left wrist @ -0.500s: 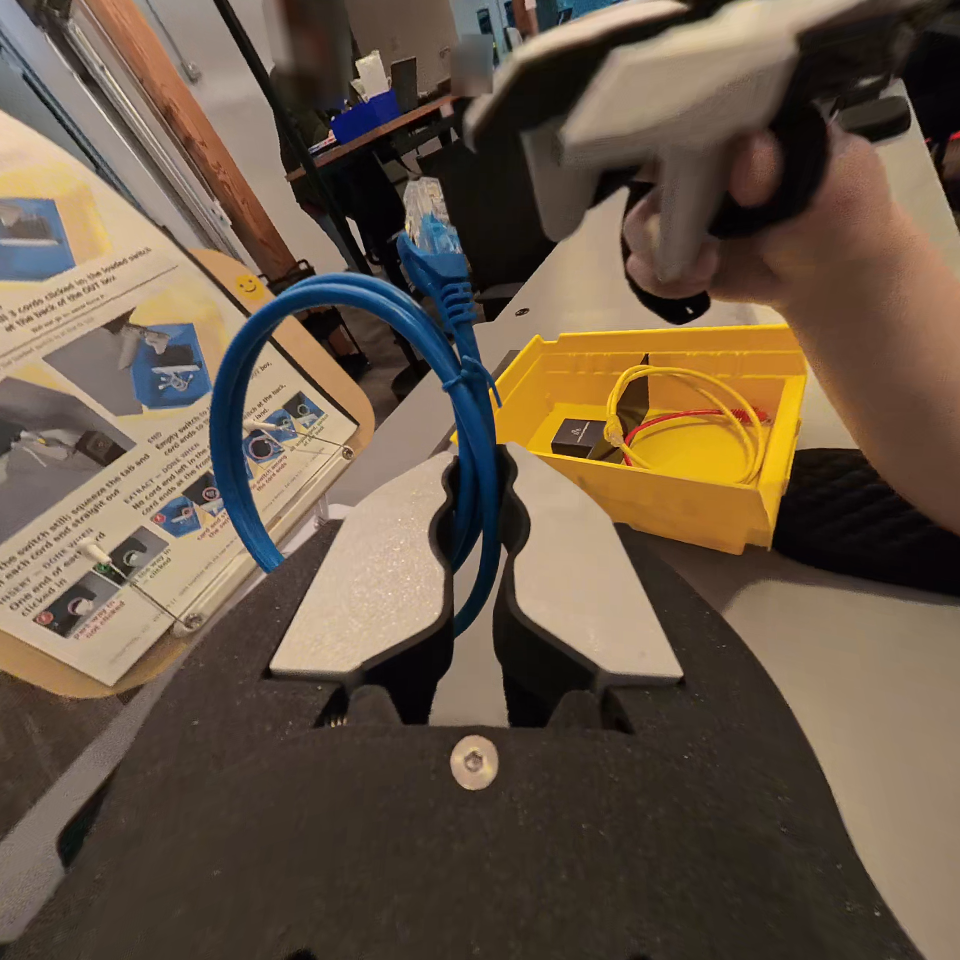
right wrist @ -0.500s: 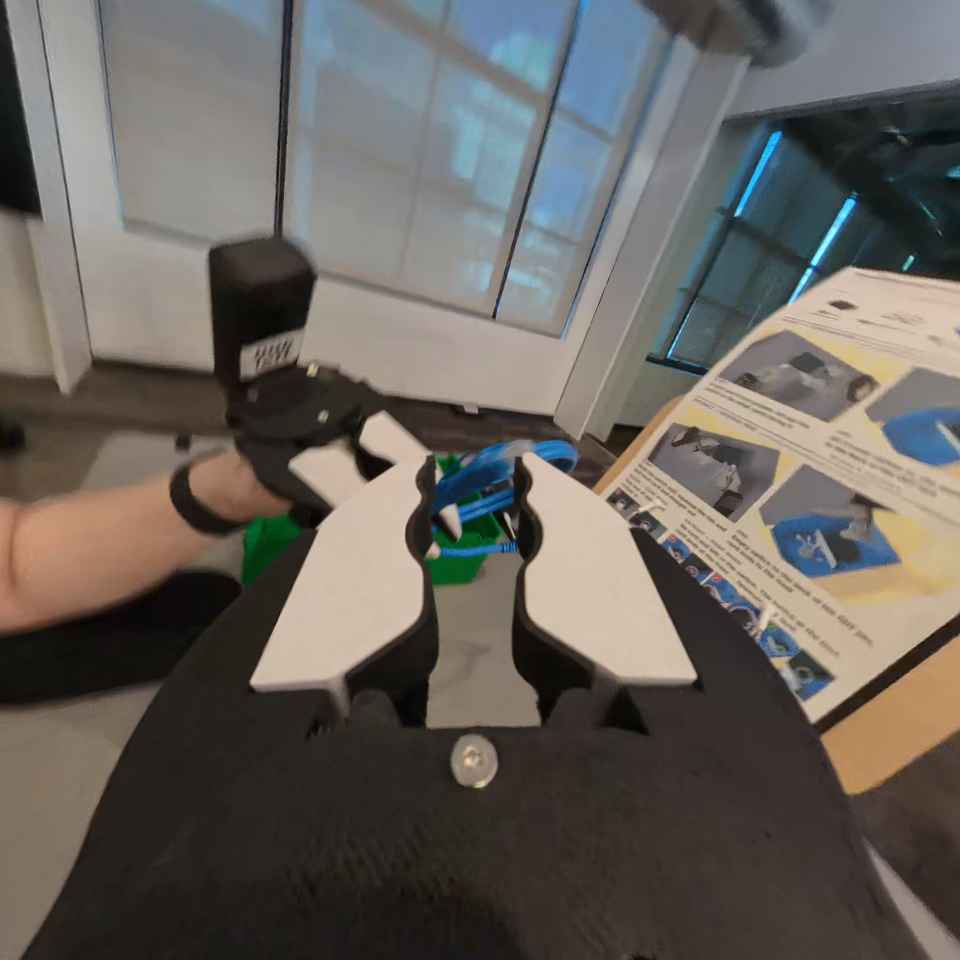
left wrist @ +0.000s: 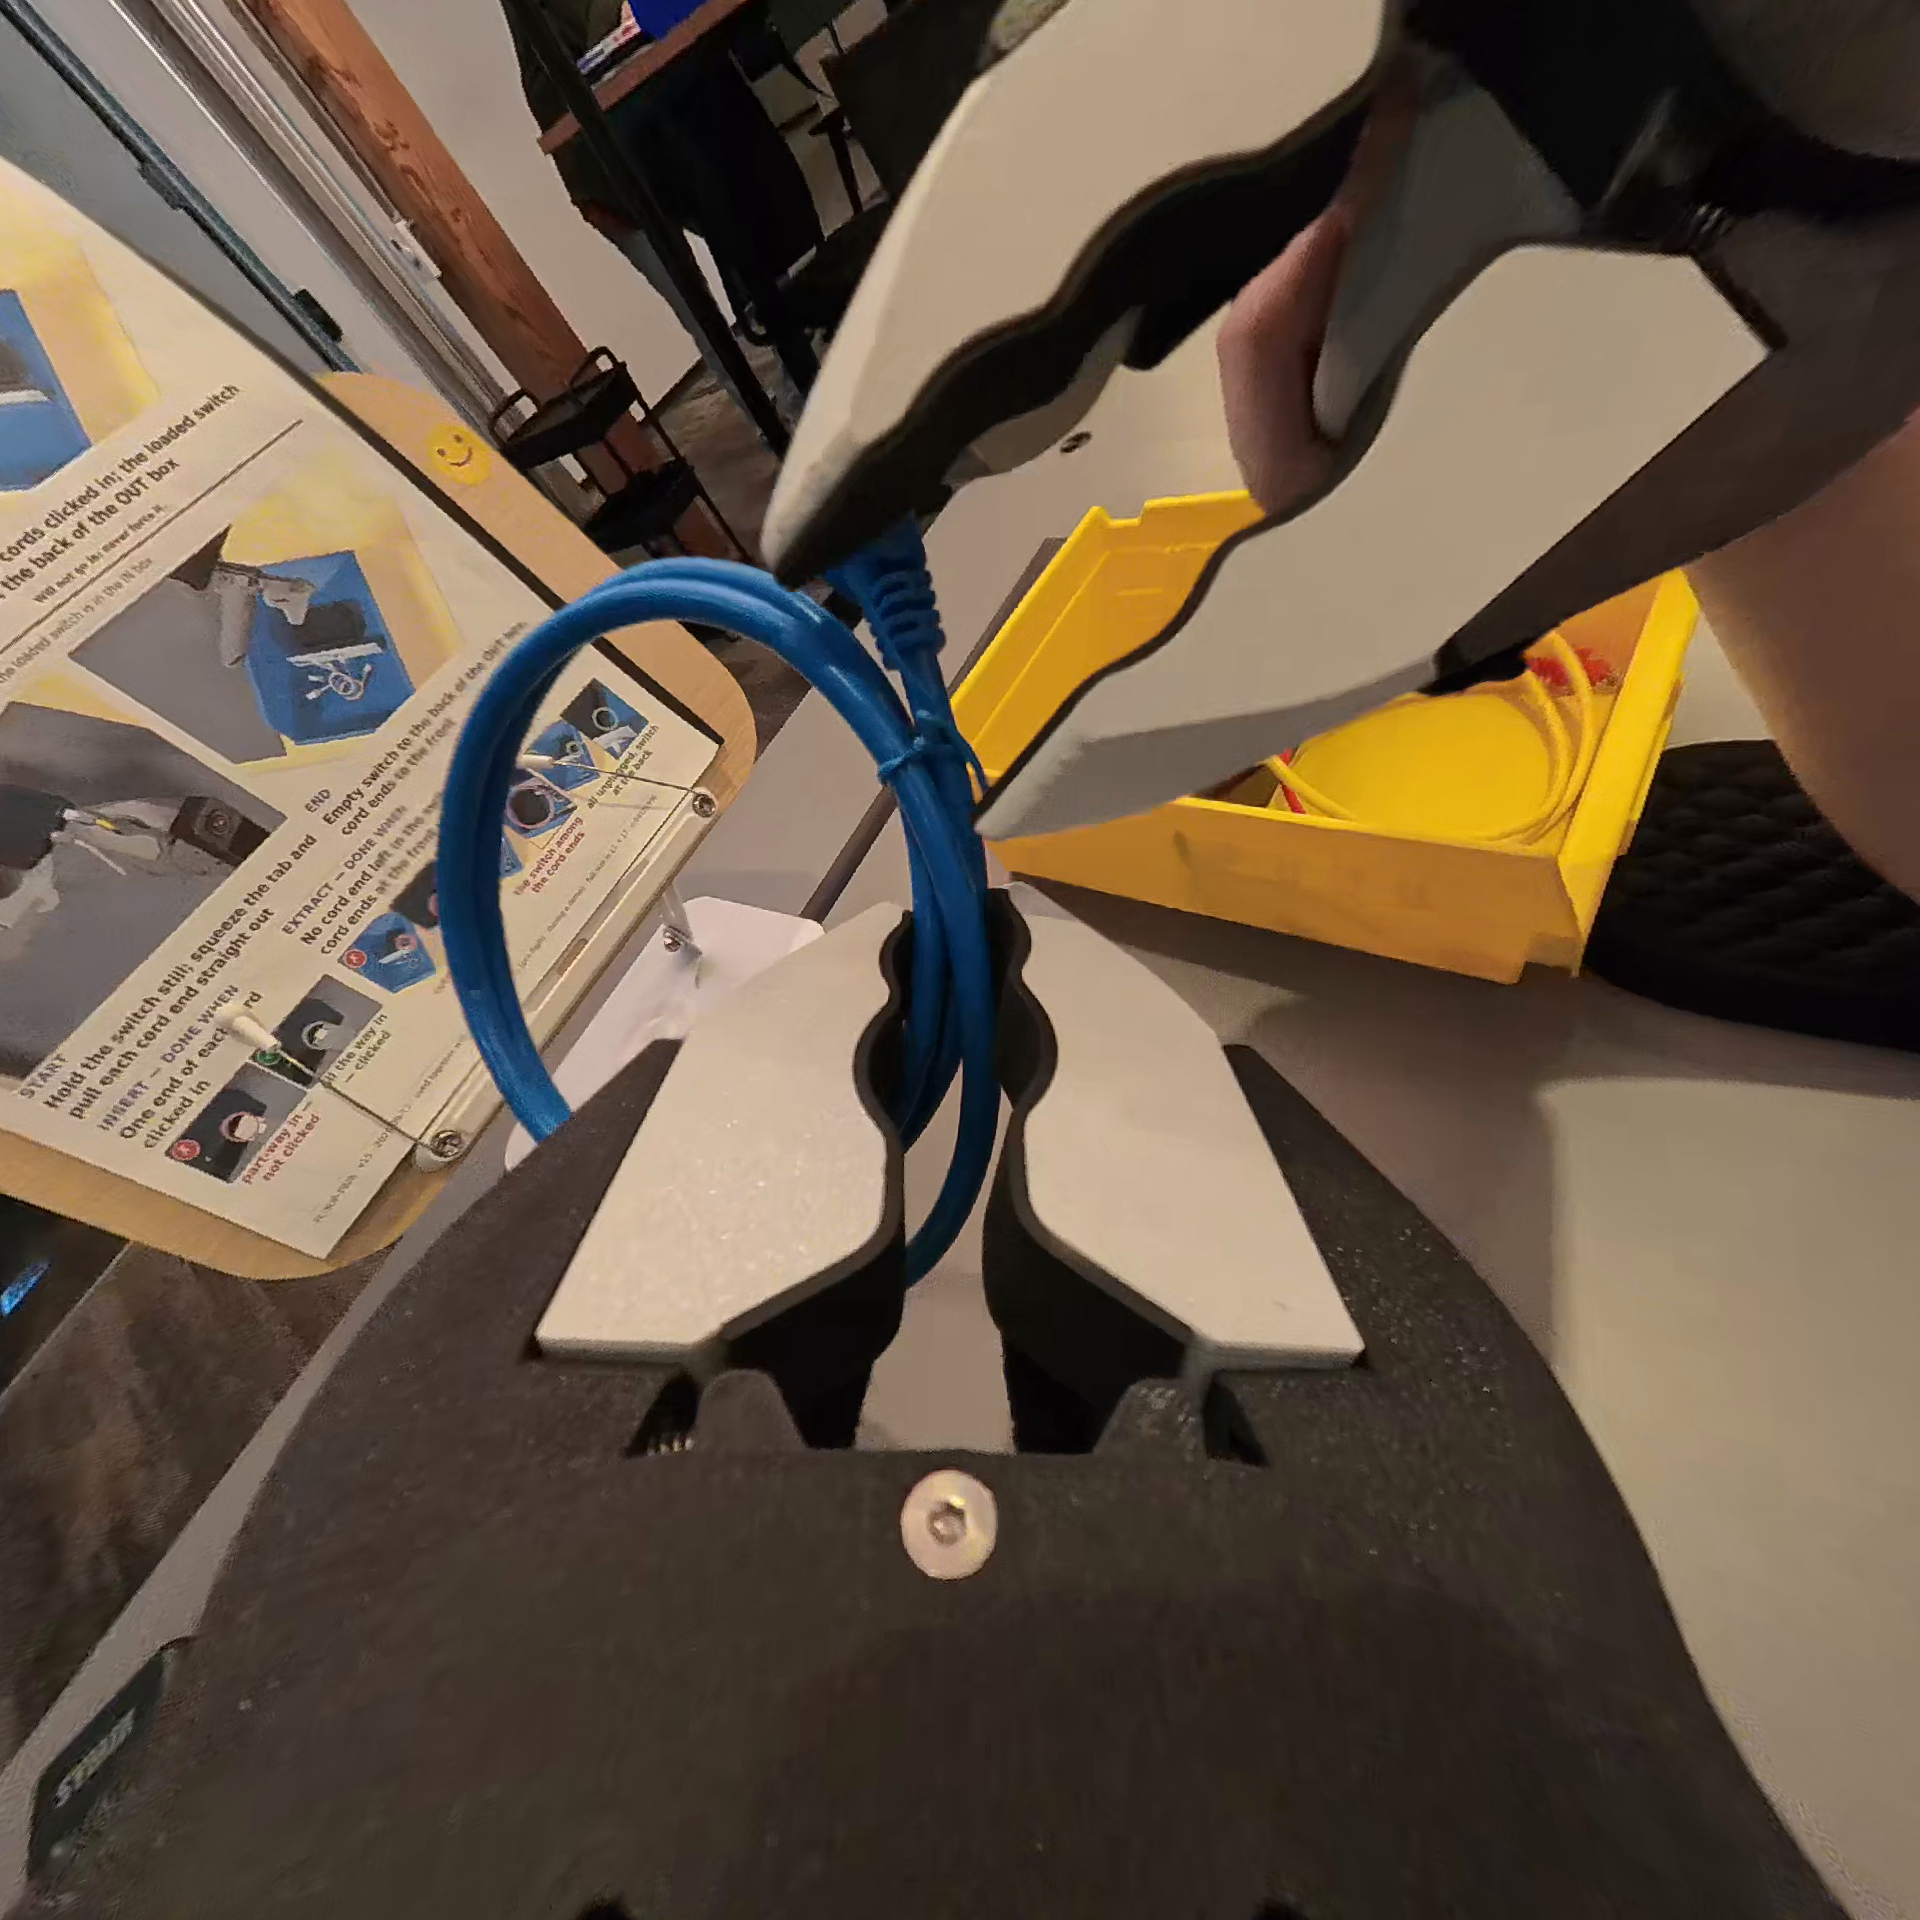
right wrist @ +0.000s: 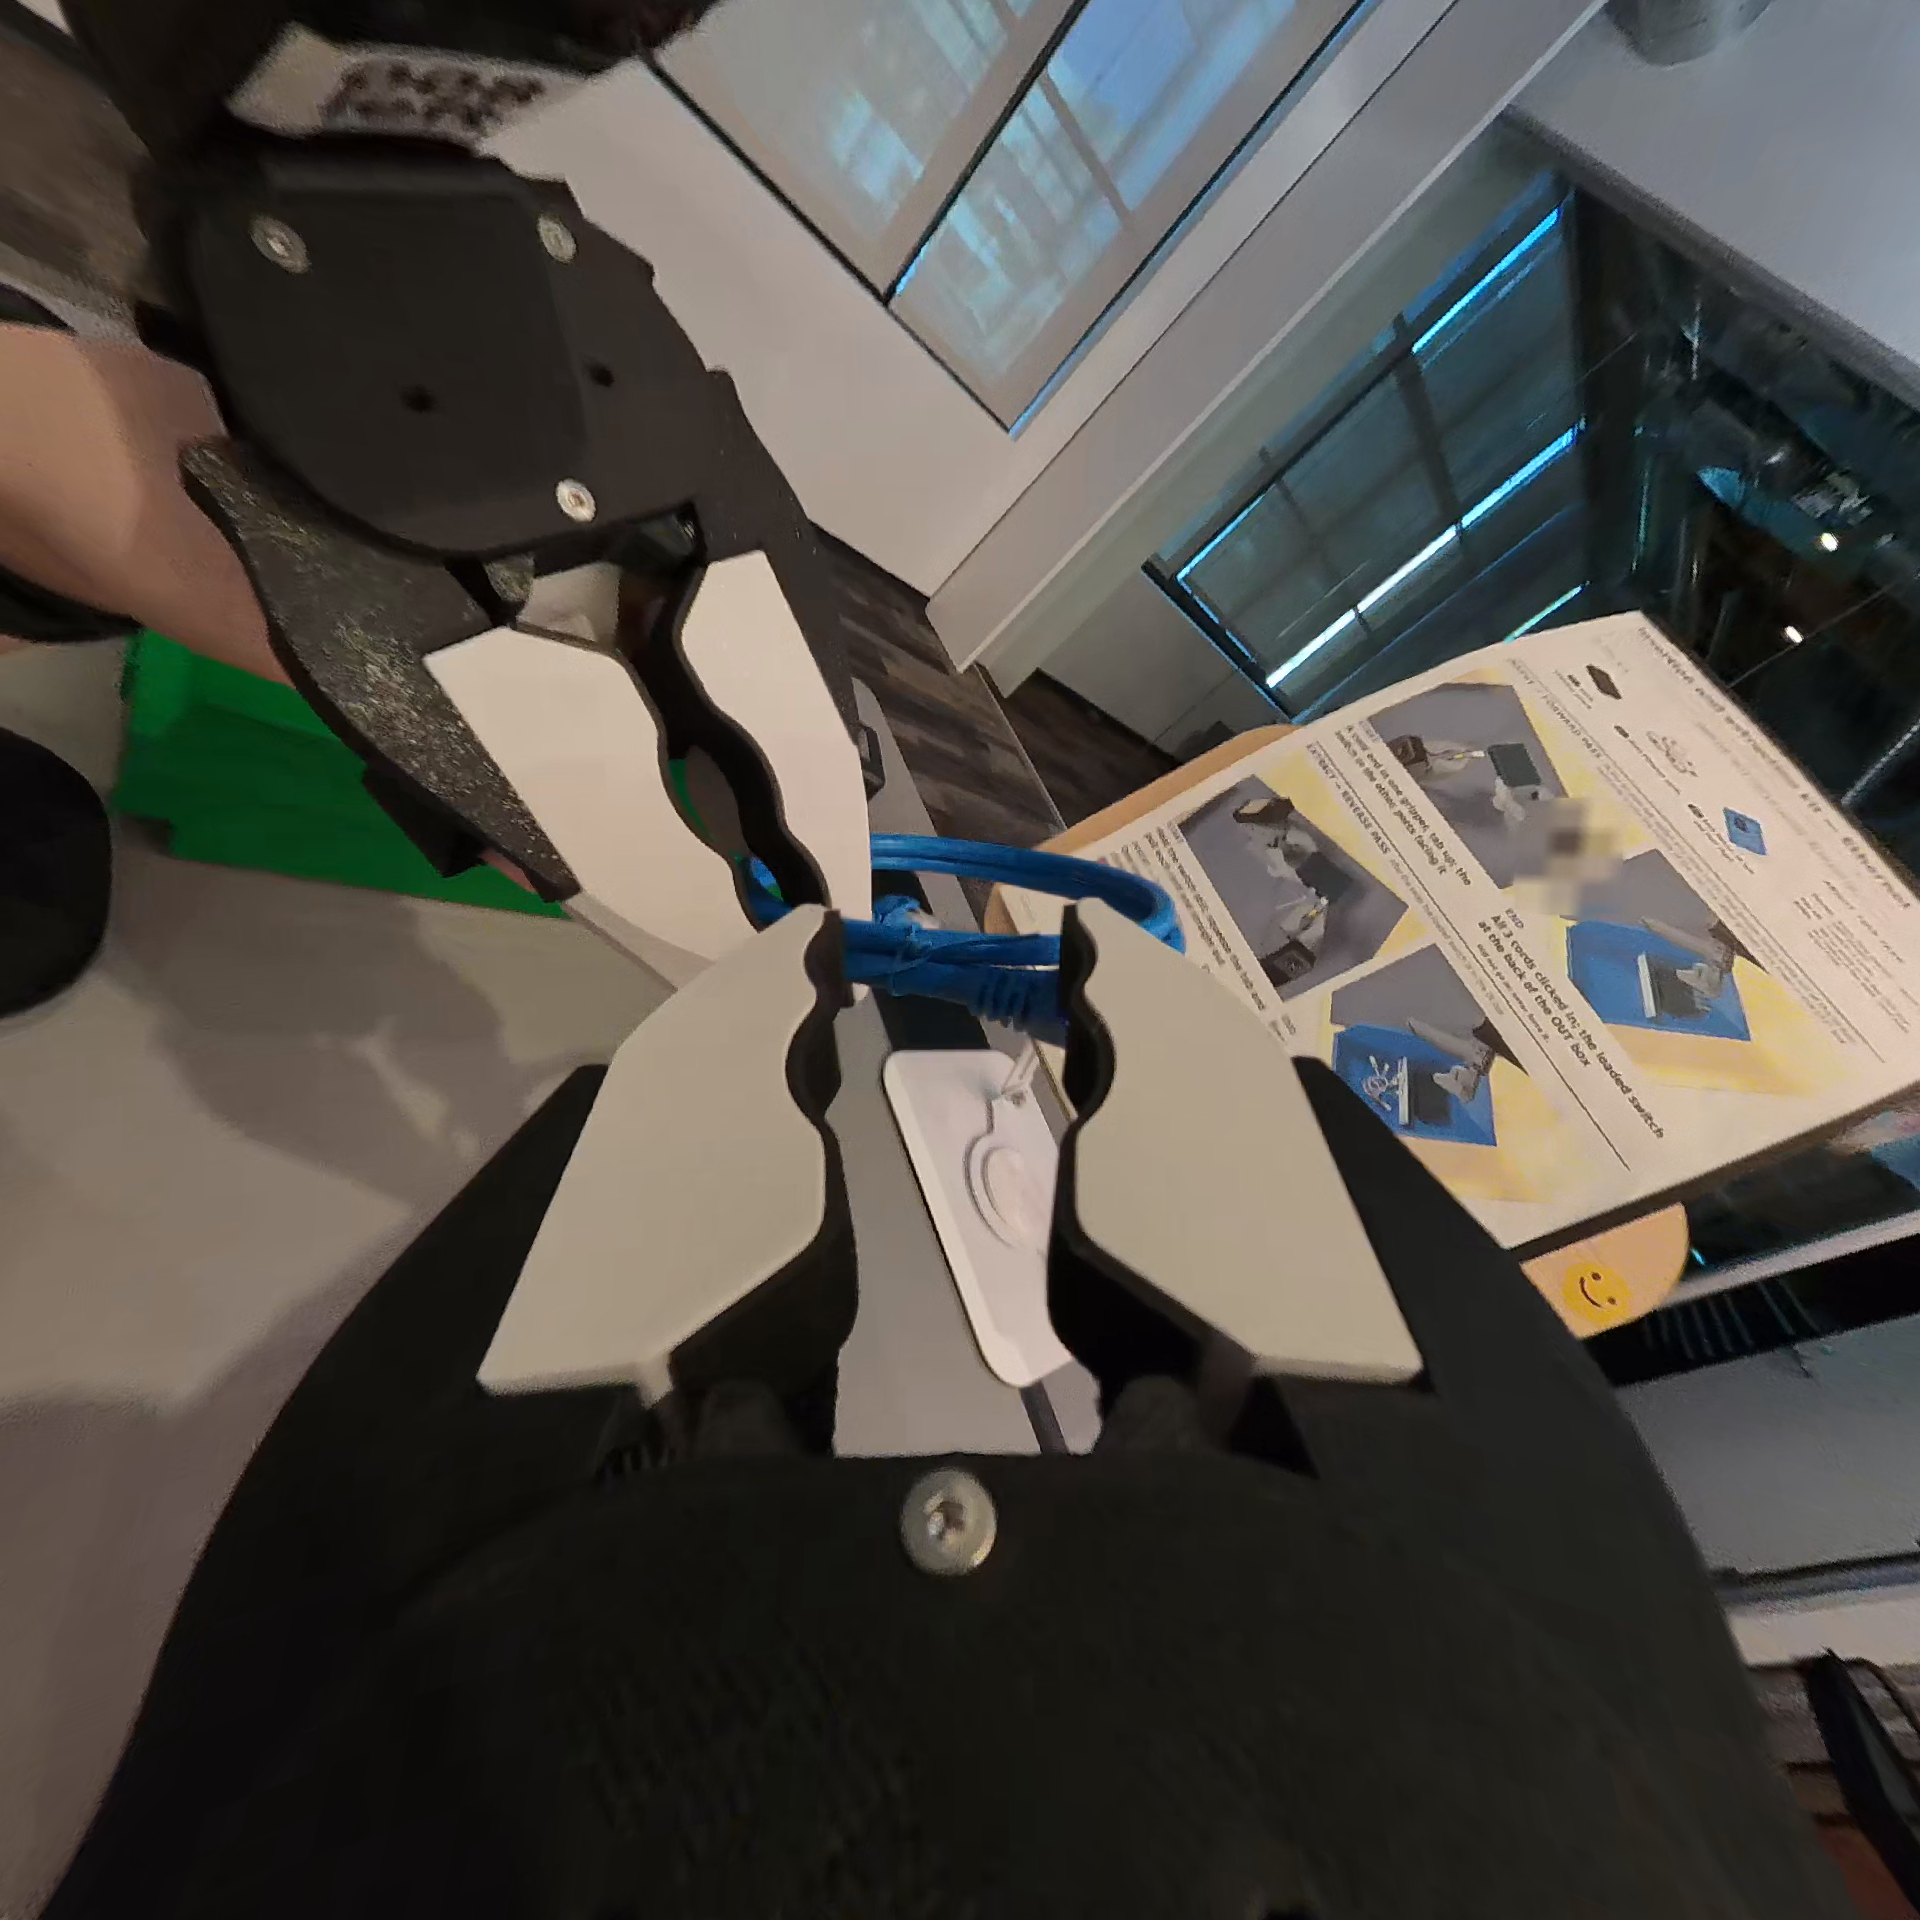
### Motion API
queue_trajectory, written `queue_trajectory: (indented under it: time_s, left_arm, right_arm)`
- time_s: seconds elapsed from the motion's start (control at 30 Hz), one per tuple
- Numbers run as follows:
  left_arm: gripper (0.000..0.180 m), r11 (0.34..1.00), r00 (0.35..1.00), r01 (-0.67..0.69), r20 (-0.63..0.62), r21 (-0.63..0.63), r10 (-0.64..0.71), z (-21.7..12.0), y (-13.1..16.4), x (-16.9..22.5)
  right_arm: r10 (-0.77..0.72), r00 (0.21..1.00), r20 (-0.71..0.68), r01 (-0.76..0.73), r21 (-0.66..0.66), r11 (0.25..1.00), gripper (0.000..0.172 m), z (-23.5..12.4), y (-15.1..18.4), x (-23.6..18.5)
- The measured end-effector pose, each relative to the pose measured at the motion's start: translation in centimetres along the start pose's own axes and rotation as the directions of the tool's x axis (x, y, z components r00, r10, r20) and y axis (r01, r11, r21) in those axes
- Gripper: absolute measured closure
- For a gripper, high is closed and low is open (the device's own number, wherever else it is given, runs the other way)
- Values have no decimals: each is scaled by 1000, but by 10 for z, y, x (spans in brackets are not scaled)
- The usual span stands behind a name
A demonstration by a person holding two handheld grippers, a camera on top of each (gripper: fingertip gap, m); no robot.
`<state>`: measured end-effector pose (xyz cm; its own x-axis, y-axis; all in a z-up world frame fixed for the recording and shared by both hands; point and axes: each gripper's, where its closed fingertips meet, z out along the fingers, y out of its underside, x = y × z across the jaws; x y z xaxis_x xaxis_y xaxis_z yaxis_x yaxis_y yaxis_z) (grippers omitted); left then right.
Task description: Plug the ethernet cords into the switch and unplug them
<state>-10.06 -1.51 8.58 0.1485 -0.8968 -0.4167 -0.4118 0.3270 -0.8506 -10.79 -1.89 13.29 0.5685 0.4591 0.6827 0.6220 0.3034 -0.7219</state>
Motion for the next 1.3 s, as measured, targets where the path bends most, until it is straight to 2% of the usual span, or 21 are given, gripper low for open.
queue_trajectory:
  time_s: [0.03,0.13,0.23,0.33,0.43,0.5,0.67,0.73,0.9,1.03,1.13,1.3]
  left_arm:
    - [169,1000,1000,3,-11,-2,-3,1,0,2]
    - [169,999,998,32,-45,6,-32,4,0,6]
    - [169,999,999,33,-25,-2,-33,4,2,1]
    - [169,1000,999,29,-18,1,-29,4,1,2]
    - [169,1000,999,27,-31,-12,-27,5,3,4]
    - [169,999,998,37,-47,0,-37,5,2,6]
    - [169,999,998,42,-47,-10,-43,4,5,3]
    - [169,998,997,55,-52,5,-55,3,2,2]
    - [169,995,993,96,-71,34,-93,-2,-3,1]
    - [169,988,982,150,-121,34,-145,-4,-5,6]
    - [169,981,970,189,-160,34,-181,-5,-7,10]
    - [169,987,976,158,-152,15,-154,-5,-4,11]
  right_arm:
    - [-10,1000,-2,10,-15,1000,129,1,3,0]
    - [-6,1000,1,6,-13,1000,139,2,3,0]
    - [1,1000,-14,-2,-19,1000,147,0,5,4]
    - [-6,1000,-21,7,34,999,151,0,-1,4]
    - [-27,999,24,23,136,990,169,-3,-12,-6]
    - [-19,992,123,-1,159,987,168,-2,-13,-19]
    - [4,988,152,-30,167,986,168,-7,-9,-16]
    - [23,986,166,-57,203,977,162,-13,-12,-14]
    - [-13,997,78,0,165,986,145,-13,-5,-3]
    - [-153,988,20,147,169,975,145,-7,-9,-12]
    - [-236,971,-24,238,118,964,149,-2,-6,-14]
    - [-170,985,36,167,89,982,156,-6,-2,-14]
